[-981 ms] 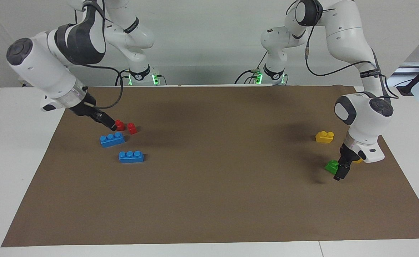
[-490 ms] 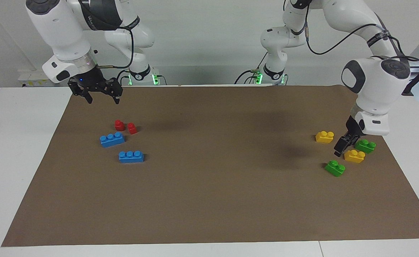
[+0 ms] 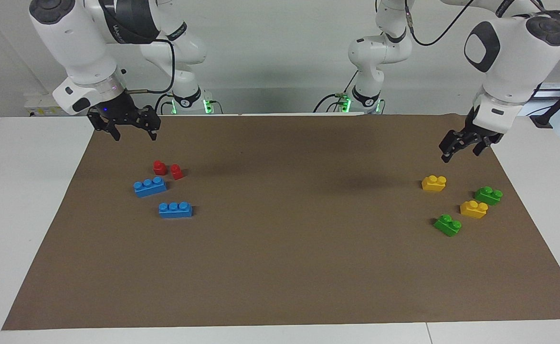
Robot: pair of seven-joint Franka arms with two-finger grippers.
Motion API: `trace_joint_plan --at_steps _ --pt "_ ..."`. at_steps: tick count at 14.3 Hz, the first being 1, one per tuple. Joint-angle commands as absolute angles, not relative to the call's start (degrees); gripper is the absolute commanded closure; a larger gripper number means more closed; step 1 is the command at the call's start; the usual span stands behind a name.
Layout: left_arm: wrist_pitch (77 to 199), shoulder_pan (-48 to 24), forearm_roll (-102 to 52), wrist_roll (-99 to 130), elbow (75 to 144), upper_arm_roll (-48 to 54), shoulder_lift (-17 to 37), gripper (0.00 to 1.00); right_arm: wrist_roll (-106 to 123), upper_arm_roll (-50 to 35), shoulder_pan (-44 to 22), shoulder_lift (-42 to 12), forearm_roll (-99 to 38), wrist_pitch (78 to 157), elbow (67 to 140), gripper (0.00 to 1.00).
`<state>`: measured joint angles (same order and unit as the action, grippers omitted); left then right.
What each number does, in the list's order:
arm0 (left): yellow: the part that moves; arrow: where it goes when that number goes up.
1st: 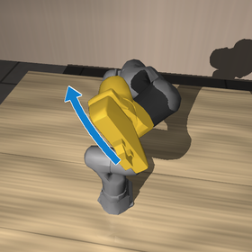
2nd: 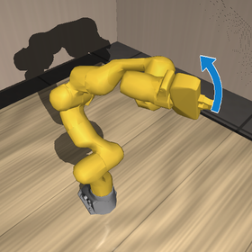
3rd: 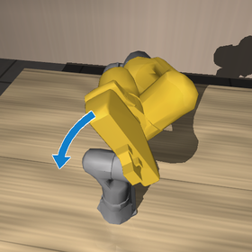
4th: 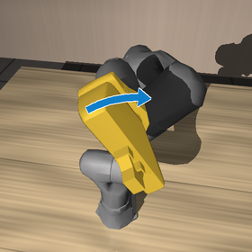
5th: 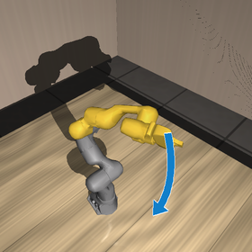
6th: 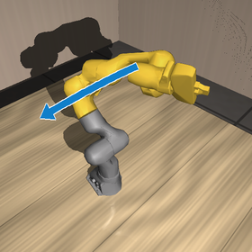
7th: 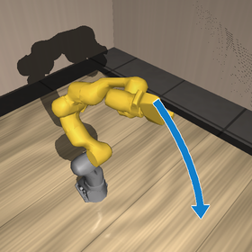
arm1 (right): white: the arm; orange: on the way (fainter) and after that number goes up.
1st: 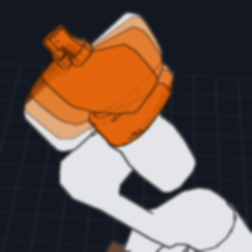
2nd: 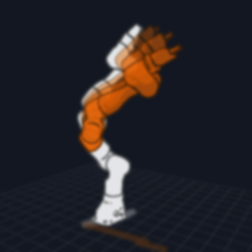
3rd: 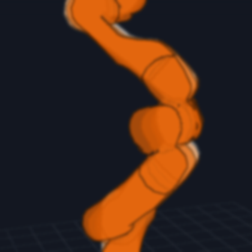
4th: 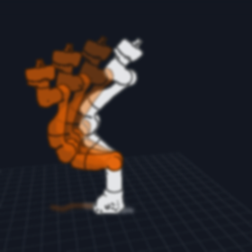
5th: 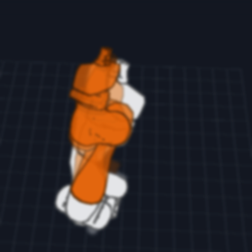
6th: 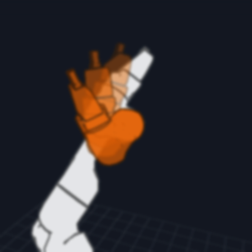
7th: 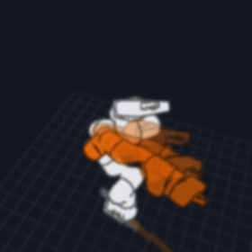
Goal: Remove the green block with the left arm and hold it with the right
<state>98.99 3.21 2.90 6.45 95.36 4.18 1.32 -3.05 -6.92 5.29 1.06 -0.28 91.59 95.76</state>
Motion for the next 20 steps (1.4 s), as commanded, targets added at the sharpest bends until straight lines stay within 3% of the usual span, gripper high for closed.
trace_joint_plan --at_steps 1,20 --pt "94.84 1.85 2.81 4.66 95.98 3.96 -1.4 0.0 -1.85 -7.38 5.98 0.79 1.49 91.32 95.19 0.0" --pt "91.85 1.67 -1.67 -0.44 95.71 3.78 -3.25 0.0 -2.37 -7.29 5.89 0.97 1.58 90.97 95.27 0.0"
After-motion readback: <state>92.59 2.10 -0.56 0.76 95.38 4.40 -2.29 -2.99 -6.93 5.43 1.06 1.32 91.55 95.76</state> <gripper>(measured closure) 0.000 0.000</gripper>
